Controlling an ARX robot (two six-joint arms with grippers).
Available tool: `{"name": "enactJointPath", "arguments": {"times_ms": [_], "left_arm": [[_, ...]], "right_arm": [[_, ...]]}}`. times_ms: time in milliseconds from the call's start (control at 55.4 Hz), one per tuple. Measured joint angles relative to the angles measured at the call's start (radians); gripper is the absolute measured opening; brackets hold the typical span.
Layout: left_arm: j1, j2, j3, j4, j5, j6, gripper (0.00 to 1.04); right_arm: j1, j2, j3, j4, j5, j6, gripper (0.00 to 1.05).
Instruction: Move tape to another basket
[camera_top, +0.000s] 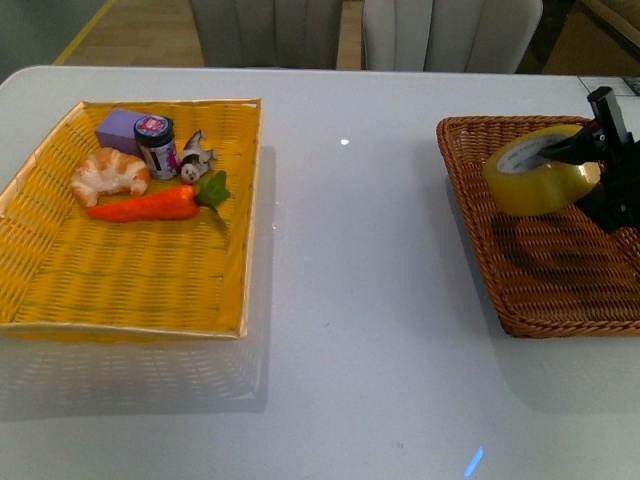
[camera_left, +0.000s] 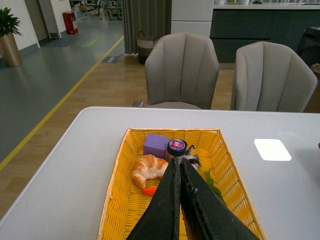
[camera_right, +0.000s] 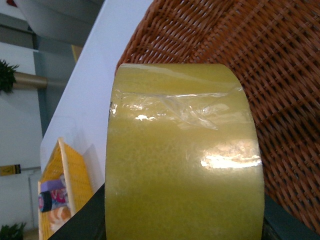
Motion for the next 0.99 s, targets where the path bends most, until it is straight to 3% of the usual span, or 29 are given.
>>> {"name": "enactJointPath", "arguments": {"times_ms": [72,144,577,884,938,992], "left_arm": [[0.061,-0.061,-0.017,-0.045,0.084,0.0,0.02],[0.101,-0.101,-0.035,-0.064,0.092,0.0,0.02],[0.103,-0.287,-0.063,-0.206,0.102,0.001,0.02],[0.103,-0.402,-0.063,-0.317,0.102,0.001,0.02],[0.103,-0.42,-0.063,-0.334,0.102,0.001,0.02],[0.103,-0.439,-0.063,-0.354,0.102,0.001,0.02]], "right_arm": [[0.006,0.051,0.057,-0.023,0.014,0.004,0.45],[0.01,0.083,0.091,-0.027,0.022,0.011,0.45],[0.01,0.124,0.119,-0.026,0.02,0.035,0.46],[-0.006,0.096,0.04,-0.005,0.015,0.031,0.92],[-0.012,0.072,0.022,-0.004,0.013,0.031,0.97],[-0.021,0.035,-0.001,0.003,0.009,0.028,0.95]]}}
